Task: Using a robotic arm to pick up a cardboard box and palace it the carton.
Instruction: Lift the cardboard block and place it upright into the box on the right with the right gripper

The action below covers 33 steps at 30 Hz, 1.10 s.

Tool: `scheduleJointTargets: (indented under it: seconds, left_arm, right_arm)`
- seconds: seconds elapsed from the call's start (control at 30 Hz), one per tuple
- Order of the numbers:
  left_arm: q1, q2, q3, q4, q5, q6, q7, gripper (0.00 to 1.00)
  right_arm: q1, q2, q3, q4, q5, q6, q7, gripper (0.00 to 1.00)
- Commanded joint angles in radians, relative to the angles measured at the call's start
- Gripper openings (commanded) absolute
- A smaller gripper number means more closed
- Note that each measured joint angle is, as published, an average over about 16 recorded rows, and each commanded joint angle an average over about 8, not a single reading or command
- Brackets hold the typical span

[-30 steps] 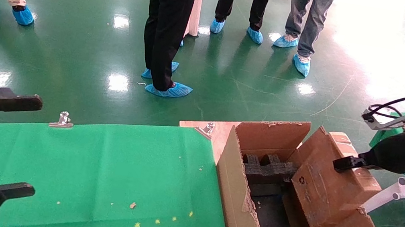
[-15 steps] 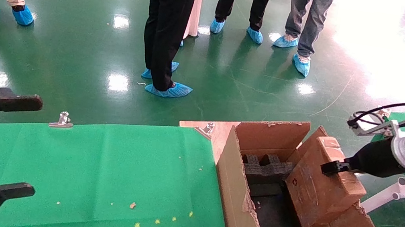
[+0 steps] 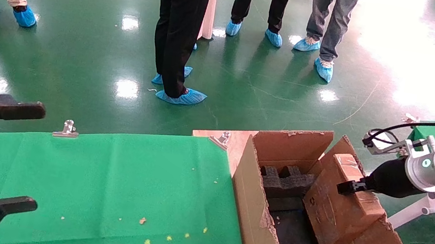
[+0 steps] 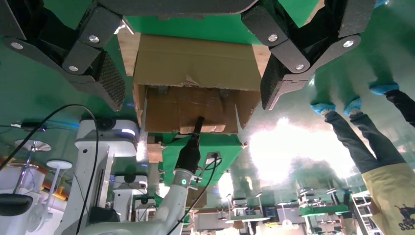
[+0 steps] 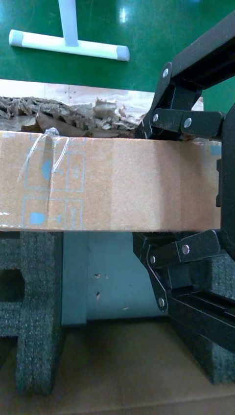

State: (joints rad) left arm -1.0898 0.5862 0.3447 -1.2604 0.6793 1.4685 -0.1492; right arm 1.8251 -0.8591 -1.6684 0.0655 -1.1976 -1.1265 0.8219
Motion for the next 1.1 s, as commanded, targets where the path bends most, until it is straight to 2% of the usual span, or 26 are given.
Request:
scheduleJointTargets:
  seconds: [0.03,1.1]
  left_arm:
    - [0.000,0.000,0.000,0.000,0.000,0.000,0.000,1.00]
    - [0.000,0.000,0.000,0.000,0.000,0.000,0.000,1.00]
  right_arm:
    - [-0.012,-0.003,0.002,-0.002,0.003,0.012,-0.002,0.00]
    - [-0.100,-0.039,0.004,-0.035,0.008,0.038,-0.017,0.00]
